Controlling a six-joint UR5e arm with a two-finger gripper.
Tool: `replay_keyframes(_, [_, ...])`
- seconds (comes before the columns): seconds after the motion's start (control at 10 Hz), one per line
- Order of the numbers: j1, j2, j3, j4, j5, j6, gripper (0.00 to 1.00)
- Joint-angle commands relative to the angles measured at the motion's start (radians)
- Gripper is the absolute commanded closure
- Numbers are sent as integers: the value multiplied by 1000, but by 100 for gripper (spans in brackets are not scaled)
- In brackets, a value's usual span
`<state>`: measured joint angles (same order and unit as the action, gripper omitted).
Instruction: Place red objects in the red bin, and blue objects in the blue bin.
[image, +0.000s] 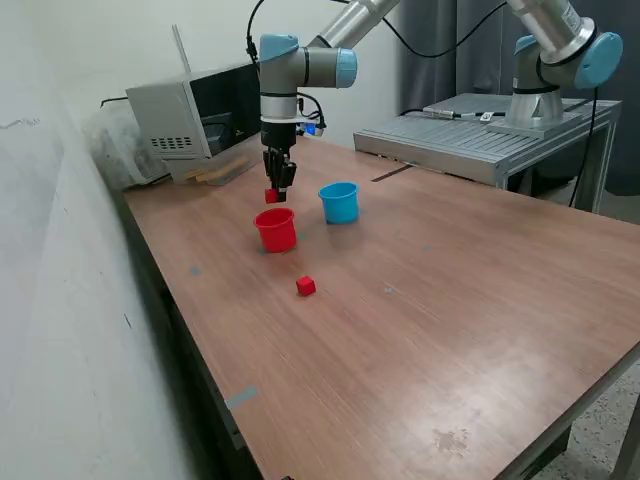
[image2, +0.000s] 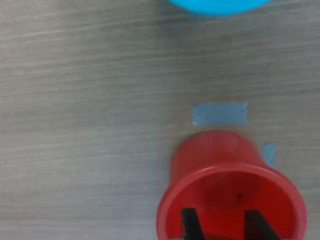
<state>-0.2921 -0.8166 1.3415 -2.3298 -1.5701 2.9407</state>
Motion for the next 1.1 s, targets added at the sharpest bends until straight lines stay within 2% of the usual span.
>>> replay_keyframes(0.0, [1, 1, -5, -2, 5, -2, 100])
replay_keyframes(0.3, [8, 1, -2, 0, 8, -9, 100])
replay_keyframes(0.4, [10, 1, -1, -2, 7, -9, 0])
replay_keyframes(1.0, [14, -18, 13, 4, 2, -26, 0])
